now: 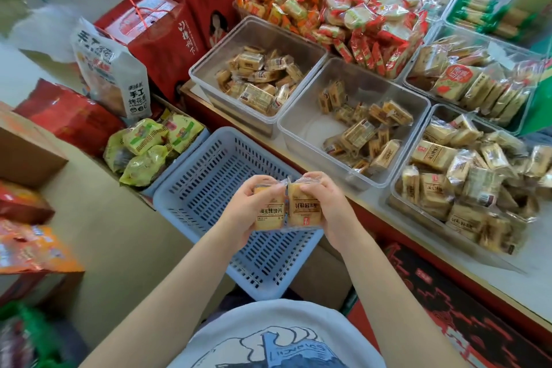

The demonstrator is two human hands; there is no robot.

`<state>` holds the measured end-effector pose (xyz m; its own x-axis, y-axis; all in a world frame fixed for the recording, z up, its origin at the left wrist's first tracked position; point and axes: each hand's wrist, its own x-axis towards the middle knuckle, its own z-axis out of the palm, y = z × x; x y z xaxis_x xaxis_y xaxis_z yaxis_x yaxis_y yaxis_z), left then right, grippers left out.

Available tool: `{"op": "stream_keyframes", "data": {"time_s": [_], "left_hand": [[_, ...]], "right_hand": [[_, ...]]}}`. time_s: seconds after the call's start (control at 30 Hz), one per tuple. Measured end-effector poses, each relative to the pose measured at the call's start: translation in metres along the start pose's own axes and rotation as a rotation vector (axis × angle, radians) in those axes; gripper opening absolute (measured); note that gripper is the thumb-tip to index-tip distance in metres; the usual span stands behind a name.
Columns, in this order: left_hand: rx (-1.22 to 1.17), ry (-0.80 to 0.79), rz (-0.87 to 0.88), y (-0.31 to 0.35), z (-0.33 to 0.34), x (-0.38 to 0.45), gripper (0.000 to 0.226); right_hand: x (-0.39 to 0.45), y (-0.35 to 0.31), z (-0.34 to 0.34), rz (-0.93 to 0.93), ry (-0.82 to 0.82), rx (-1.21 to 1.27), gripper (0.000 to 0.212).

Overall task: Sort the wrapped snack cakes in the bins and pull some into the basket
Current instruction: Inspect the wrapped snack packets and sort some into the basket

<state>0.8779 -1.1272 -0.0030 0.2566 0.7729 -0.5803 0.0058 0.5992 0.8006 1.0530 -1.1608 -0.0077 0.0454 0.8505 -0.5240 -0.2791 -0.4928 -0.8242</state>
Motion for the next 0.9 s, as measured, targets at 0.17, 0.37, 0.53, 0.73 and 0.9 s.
{"op": "stream_keyframes", "data": {"time_s": [0.17, 0.37, 0.53, 0.73, 0.9], "left_hand": [[-0.047, 0.076, -0.005, -0.002, 0.001, -0.013, 0.009], [-0.040, 0.151, 0.028, -0.004, 0.002, -0.029, 0.005], [0.047, 0.070, -0.013, -0.001, 0.008, -0.038, 0.048], [0.128, 0.004, -0.013, -0.003, 0.023, -0.041, 0.052], [0.131, -0.032, -0.003, -0.006, 0.031, -0.040, 0.047]], "right_hand": [[-0.004, 0.000, 0.009, -0.007, 0.032, -0.002, 0.017], [-0.014, 0.009, 0.014, -0.027, -0.005, -0.136, 0.016], [-0.026, 0.007, 0.008, -0.164, -0.002, -0.154, 0.020], [-0.036, 0.004, -0.007, -0.227, 0.034, -0.154, 0.010], [-0.043, 0.007, -0.006, -0.281, 0.124, -0.229, 0.012]]}}
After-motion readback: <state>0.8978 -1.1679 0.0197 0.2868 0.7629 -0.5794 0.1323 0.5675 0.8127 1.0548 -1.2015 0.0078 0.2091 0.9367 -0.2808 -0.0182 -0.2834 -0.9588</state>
